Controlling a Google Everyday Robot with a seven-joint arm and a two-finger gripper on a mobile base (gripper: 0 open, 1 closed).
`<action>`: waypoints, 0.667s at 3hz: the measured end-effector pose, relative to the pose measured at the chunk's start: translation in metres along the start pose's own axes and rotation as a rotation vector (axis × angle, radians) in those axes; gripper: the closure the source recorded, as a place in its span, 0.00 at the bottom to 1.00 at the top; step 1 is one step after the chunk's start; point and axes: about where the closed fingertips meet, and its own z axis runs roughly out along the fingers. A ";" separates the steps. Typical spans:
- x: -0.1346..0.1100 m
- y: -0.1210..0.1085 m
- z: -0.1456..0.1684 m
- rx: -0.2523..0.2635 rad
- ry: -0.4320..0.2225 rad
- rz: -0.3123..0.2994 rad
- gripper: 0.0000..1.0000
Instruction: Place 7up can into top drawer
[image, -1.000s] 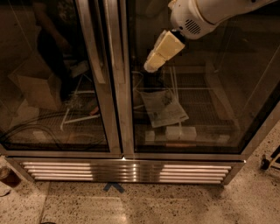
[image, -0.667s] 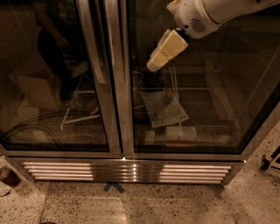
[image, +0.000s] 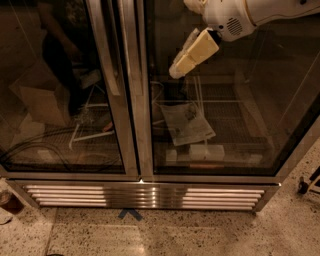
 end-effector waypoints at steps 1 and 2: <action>0.000 0.000 0.000 0.000 0.000 0.000 0.00; -0.001 0.002 0.000 -0.014 -0.015 -0.002 0.00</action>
Offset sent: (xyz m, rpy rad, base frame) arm -0.0023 -0.0026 -0.0018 0.0247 0.0116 0.0308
